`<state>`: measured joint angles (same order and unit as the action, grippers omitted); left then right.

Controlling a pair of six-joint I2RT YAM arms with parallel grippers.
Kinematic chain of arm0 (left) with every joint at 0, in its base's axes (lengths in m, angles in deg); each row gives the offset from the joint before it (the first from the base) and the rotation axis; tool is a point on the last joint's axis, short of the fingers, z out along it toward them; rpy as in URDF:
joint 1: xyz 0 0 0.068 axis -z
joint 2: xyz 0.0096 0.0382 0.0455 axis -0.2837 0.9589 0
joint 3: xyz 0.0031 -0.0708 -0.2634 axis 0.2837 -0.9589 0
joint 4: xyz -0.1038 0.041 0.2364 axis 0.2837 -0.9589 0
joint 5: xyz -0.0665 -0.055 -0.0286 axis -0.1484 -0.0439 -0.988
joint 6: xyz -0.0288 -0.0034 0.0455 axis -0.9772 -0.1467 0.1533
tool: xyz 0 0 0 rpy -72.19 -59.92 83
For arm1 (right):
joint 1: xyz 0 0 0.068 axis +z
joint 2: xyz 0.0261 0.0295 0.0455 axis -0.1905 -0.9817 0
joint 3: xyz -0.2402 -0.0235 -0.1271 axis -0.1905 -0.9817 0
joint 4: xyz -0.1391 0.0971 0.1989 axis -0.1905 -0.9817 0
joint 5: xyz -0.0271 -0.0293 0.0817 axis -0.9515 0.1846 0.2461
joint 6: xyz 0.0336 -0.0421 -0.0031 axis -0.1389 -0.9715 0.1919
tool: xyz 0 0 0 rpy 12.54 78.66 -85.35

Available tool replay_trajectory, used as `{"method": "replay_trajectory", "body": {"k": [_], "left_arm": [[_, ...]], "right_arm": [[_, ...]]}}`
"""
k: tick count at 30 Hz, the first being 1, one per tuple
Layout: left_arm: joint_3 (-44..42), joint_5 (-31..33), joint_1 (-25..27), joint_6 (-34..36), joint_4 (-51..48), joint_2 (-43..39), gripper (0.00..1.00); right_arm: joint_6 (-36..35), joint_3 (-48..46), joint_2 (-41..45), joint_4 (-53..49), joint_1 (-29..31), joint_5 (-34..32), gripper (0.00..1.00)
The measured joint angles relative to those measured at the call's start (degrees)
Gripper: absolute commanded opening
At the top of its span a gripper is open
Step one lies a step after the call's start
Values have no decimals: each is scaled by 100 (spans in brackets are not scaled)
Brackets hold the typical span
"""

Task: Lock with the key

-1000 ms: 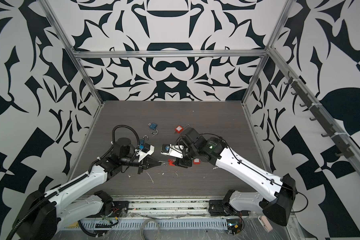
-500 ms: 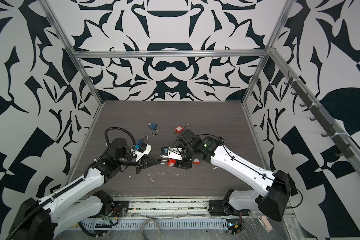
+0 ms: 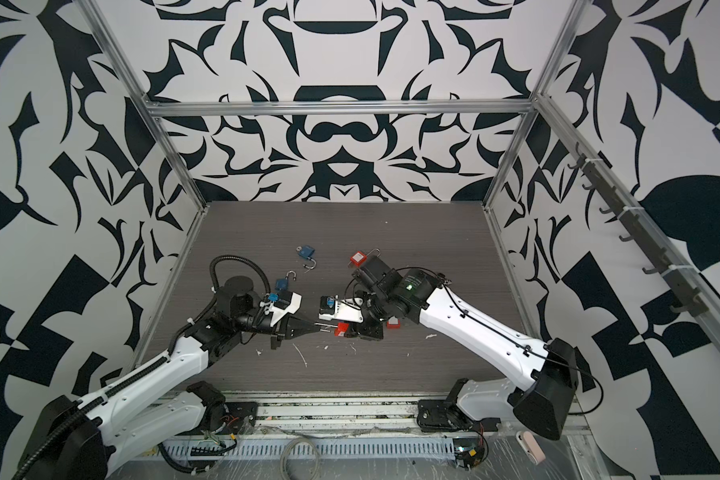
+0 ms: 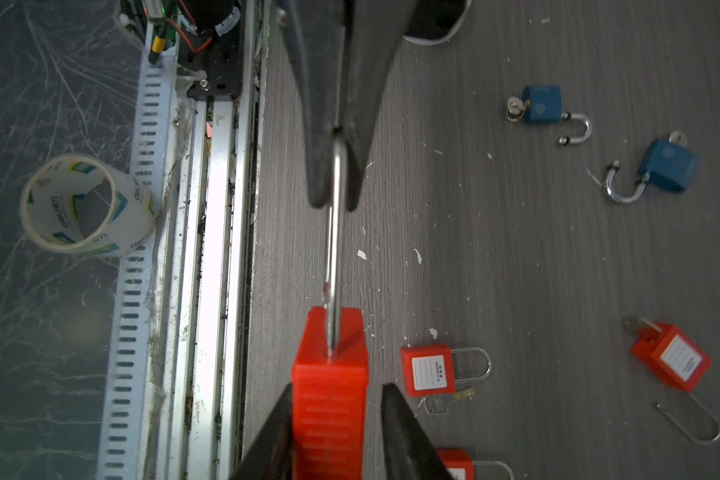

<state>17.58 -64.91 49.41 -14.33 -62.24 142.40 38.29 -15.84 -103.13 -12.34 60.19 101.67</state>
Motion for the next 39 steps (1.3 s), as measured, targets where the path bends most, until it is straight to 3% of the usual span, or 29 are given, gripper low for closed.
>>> {"method": "replay_trajectory", "body": {"k": [5,21,30,33,37,39], "left_arm": [[9,0,31,48,-13,11,0],[109,933,758,273,-90,-98,0],[-37,1248,896,-308,951,507,0],[-245,1287,870,-568,1408,535,0],[-232,1152,796,-568,1405,474,0],[-164,1093,809,-492,1285,417,0]], "right_arm": [[17,48,-44,-107,-13,125,16],[-22,164,-70,-238,-76,446,10],[278,24,-15,-214,-173,68,11],[306,13,-44,-201,-177,57,16],[323,13,15,-66,-177,42,42],[297,98,33,94,-177,79,47]]}}
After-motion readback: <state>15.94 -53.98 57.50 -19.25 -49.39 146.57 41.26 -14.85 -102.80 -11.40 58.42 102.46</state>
